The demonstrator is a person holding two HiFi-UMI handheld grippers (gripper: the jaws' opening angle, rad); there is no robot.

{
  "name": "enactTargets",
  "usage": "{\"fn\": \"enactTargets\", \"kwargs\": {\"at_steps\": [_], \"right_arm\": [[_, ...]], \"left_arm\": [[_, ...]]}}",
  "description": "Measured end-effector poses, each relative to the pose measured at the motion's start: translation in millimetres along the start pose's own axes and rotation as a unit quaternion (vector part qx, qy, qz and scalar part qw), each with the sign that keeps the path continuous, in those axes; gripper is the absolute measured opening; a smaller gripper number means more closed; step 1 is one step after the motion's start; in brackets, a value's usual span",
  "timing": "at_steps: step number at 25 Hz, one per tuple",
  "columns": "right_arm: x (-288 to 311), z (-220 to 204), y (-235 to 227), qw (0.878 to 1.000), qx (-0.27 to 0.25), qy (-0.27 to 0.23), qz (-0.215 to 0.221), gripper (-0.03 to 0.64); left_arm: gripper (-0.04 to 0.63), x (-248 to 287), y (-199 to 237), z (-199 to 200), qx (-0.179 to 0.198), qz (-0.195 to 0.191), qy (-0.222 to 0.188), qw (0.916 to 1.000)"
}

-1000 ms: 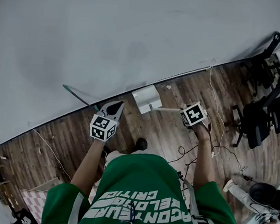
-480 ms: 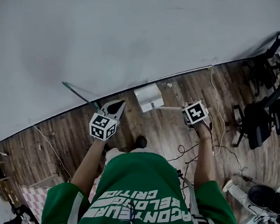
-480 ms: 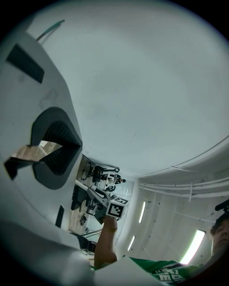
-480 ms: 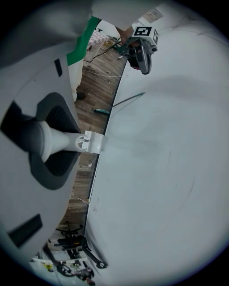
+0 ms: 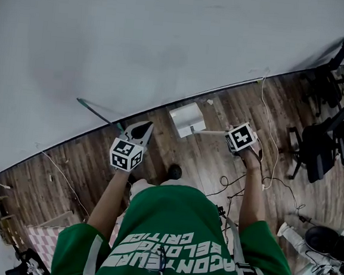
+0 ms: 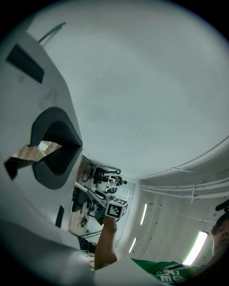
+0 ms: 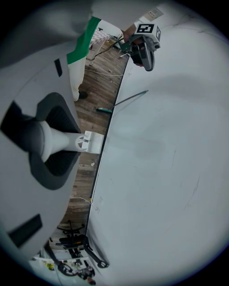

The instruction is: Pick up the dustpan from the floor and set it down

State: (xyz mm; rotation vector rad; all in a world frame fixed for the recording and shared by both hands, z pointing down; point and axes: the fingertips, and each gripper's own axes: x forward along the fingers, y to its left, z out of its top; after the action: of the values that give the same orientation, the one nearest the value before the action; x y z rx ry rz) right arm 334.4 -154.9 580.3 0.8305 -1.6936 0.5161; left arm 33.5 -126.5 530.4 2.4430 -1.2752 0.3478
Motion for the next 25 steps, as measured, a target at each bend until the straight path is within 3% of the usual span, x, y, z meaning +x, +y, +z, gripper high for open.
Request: {"fn": "enactTargets", "kwargs": {"at_steps": [25], "right_arm": [[41.5,-61.9,-37.0,0.997,0.062,0.042,-0.011,0.12]], "left_arm": [[0.003,13.0,-16.3,-4.4,0.015,-0.013,0.019,0.9996]]}}
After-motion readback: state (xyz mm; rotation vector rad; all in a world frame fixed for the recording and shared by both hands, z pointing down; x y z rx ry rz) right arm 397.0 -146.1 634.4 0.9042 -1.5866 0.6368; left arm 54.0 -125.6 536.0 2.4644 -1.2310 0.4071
